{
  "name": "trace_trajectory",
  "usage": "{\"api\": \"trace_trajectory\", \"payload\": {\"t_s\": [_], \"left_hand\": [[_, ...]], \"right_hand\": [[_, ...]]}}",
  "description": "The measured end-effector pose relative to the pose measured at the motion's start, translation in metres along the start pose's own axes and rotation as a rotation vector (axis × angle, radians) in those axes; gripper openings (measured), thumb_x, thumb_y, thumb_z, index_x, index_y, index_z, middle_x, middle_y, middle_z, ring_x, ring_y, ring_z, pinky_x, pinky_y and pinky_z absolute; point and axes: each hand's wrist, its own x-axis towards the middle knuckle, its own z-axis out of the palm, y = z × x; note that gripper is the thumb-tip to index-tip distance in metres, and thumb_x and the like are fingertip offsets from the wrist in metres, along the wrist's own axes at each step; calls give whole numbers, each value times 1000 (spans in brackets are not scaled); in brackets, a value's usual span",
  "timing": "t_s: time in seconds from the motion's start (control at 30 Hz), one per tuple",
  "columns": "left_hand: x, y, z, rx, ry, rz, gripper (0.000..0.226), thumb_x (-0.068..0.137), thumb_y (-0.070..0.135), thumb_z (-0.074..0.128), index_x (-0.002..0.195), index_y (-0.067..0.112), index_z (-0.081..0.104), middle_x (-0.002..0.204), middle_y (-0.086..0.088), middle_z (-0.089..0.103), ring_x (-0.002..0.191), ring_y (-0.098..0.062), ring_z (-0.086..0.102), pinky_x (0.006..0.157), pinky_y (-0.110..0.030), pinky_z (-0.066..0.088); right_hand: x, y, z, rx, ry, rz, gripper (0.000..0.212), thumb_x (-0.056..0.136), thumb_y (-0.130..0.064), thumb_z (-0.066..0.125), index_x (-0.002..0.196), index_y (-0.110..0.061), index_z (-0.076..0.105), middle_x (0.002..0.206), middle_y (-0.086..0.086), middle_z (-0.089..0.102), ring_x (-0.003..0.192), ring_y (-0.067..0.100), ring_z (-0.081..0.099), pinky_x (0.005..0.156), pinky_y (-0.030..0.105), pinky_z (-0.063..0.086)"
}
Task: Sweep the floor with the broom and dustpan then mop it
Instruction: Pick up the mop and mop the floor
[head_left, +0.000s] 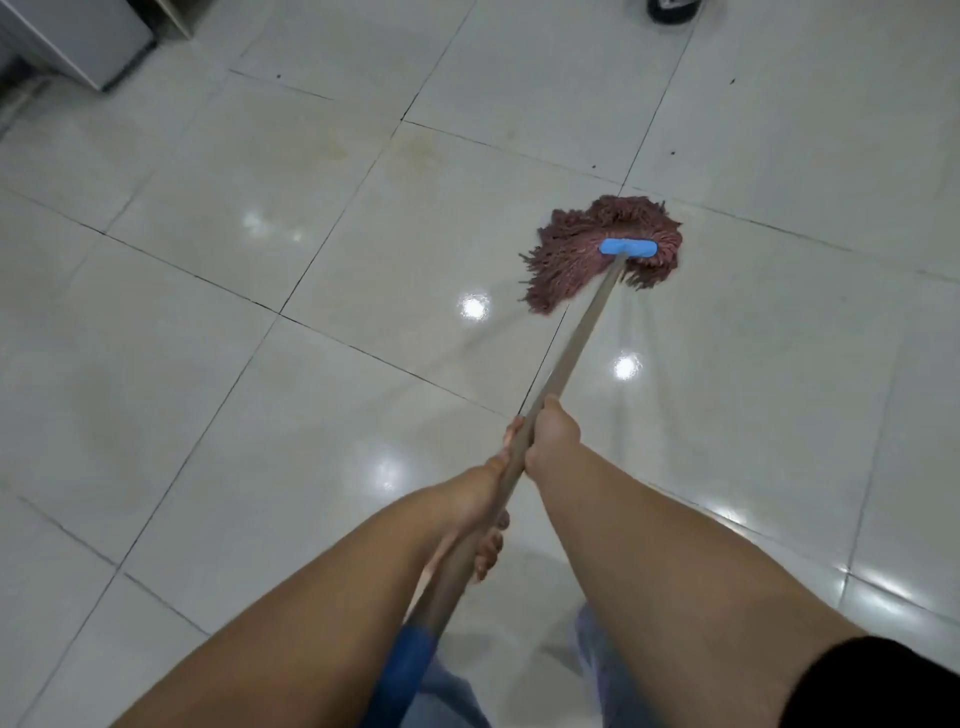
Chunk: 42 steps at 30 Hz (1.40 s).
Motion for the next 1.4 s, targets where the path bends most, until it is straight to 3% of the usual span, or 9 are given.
{"api": "trace_trajectory", "payload": {"t_s": [0.23,0.43,0.6,0.73,0.8,1.07,1.23,1.33,1.4], "left_hand": [[61,122,91,-112,-46,48,82,57,95,27,56,13,35,41,0,35,29,-12,33,39,-10,33],[79,116,119,-131,-29,-7,86,54,97,26,56,11,36,47,-1,36,28,-13,33,39,-12,32],[74,46,104,-131,-34,5,83,61,94,21,59,12,35,49,-1,35,32,-11,32,41,-15,34],[55,-53,99,-111,-69,23,90,49,99,13,57,13,38,46,-1,37,36,-13,33,44,-17,35],[43,-107,93,-87,-79,39,96,42,102,14,57,11,43,41,-1,41,32,-14,38,42,-16,37],[3,-284,45,-331,-214,35,78,38,88,56,58,13,50,47,-5,48,37,-17,48,41,-19,43],[-18,-363,35,-316,-180,74,76,43,92,52,47,16,55,45,-5,46,36,-17,45,40,-18,38],[-28,-394,25,-263,-80,160,83,49,95,41,81,23,66,50,-4,46,43,-17,46,51,-22,40],[-36,-408,16,-245,-43,205,65,71,85,33,97,33,62,53,-2,48,47,-15,48,63,-29,48]], "right_hand": [[65,-147,-31,-306,60,-100,34,101,-29,39,73,-10,42,64,10,51,52,18,47,48,27,42],[81,-152,-57,-303,36,-54,35,101,-31,38,73,-10,42,61,7,43,48,16,41,41,23,41],[60,-85,-71,-288,41,-44,30,97,-33,41,75,-13,44,57,5,42,44,15,41,44,25,40],[36,5,-101,-465,89,-136,37,92,-48,46,74,-16,45,29,0,40,19,11,38,32,14,35],[24,54,-120,-526,91,-131,40,93,-49,44,77,-13,45,31,0,42,19,10,39,31,13,35],[-34,214,-157,-439,62,-18,44,97,-47,38,68,-14,35,21,-3,31,15,11,32,30,12,35],[-74,281,-172,-531,15,38,43,99,-46,36,71,-13,35,26,0,34,19,13,35,31,15,36],[-92,314,-169,-602,-20,73,44,98,-47,35,72,-12,36,28,1,36,22,14,37,32,17,37],[-102,331,-162,-656,-40,95,43,98,-47,35,73,-12,37,30,2,37,24,14,38,33,18,38]]}}
